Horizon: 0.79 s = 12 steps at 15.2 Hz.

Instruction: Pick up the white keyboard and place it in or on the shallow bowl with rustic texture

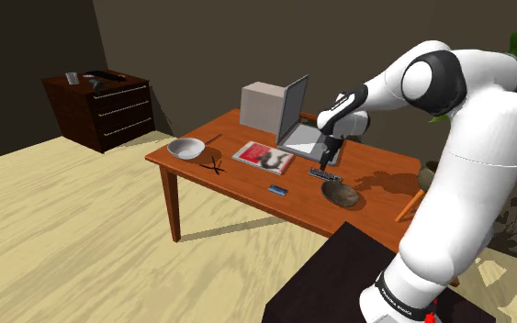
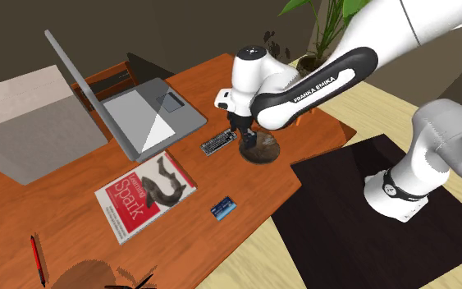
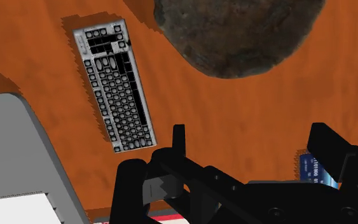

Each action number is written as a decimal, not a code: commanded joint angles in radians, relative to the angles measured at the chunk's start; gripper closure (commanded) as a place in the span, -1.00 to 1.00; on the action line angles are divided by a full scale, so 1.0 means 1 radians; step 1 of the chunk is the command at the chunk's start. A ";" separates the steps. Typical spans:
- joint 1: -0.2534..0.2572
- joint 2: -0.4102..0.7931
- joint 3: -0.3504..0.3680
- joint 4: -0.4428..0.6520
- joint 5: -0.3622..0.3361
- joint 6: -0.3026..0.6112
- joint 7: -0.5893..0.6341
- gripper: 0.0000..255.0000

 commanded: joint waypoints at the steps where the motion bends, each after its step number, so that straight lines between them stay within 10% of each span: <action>1: -0.032 0.084 0.008 0.061 0.053 0.016 -0.057 -1.00; 12: -0.232 0.485 0.091 0.450 0.203 0.013 -0.226 -1.00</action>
